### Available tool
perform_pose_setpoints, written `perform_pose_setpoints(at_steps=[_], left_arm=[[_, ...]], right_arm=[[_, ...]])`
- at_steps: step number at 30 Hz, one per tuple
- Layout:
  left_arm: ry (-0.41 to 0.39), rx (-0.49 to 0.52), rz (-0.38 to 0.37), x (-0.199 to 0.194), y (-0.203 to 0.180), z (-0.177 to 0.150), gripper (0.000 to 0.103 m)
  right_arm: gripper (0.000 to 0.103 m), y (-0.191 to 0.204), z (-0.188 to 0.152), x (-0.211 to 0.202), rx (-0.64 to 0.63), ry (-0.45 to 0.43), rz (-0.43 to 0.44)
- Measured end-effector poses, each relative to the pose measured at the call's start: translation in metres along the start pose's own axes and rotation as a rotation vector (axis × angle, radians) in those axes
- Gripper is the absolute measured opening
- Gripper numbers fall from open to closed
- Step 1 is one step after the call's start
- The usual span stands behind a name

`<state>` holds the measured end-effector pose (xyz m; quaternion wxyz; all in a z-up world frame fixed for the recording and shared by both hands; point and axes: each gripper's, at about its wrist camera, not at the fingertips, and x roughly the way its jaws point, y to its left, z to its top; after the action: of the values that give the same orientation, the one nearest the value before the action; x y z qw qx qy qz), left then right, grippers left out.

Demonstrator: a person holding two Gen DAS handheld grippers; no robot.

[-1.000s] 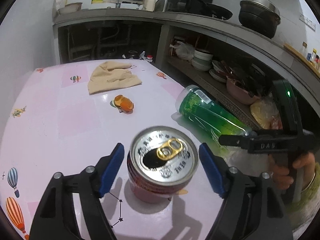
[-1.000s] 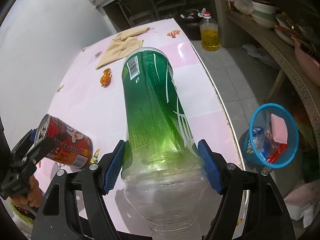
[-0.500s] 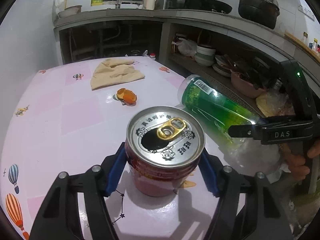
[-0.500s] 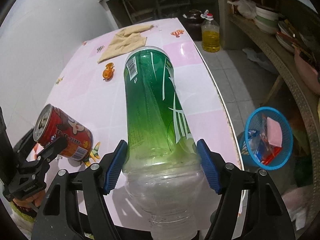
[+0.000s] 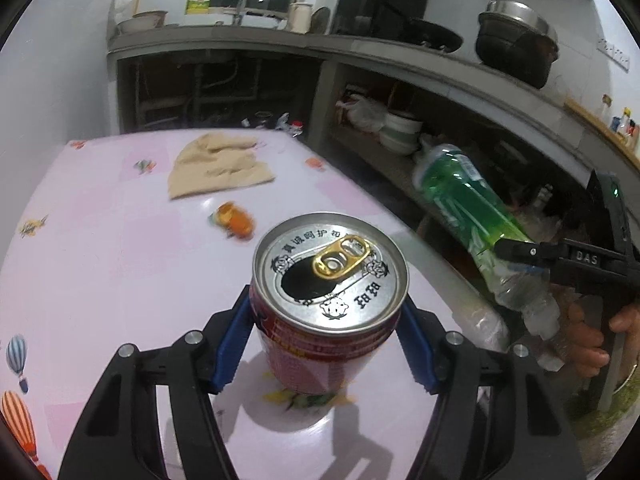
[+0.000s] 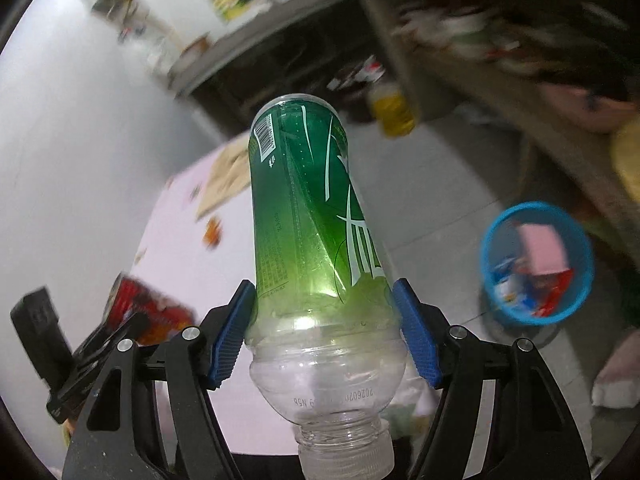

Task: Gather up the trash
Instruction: 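Carry the red can and green bottle over the blue wastebasket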

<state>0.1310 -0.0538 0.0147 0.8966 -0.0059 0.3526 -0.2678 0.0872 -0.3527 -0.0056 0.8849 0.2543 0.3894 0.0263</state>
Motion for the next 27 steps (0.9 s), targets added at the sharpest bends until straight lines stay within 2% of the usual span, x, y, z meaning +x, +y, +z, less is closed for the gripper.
perform_pose_setpoints(at_steps=[3,6,8,11,13,18,22,27], left_arm=[[-0.005,0.019,-0.054,0.005,-0.02,0.016,0.065],[0.009,0.046,-0.119,0.018,-0.045,0.031,0.065],[0.028,0.07,-0.161,0.029,-0.066,0.041,0.065],[0.064,0.104,-0.226,0.049,-0.098,0.055,0.065],[0.107,0.117,-0.264,0.068,-0.12,0.064,0.065],[0.295,0.128,-0.319,0.141,-0.175,0.076,0.065],[0.449,0.14,-0.282,0.211,-0.214,0.075,0.065],[0.571,0.172,-0.197,0.29,-0.251,0.067,0.066]], right_arm=[[0.066,-0.039,0.008,-0.024,0.076,-0.081,-0.094],[0.066,-0.086,0.005,-0.043,0.171,-0.118,-0.191],[0.066,-0.118,-0.005,-0.049,0.237,-0.114,-0.263],[0.066,-0.152,-0.021,-0.05,0.32,-0.088,-0.304],[0.066,-0.174,-0.034,-0.048,0.371,-0.064,-0.32],[0.066,-0.201,-0.05,-0.033,0.456,-0.03,-0.321],[0.066,-0.217,-0.057,-0.023,0.503,-0.015,-0.307],[0.066,-0.229,-0.065,-0.025,0.542,-0.003,-0.301]])
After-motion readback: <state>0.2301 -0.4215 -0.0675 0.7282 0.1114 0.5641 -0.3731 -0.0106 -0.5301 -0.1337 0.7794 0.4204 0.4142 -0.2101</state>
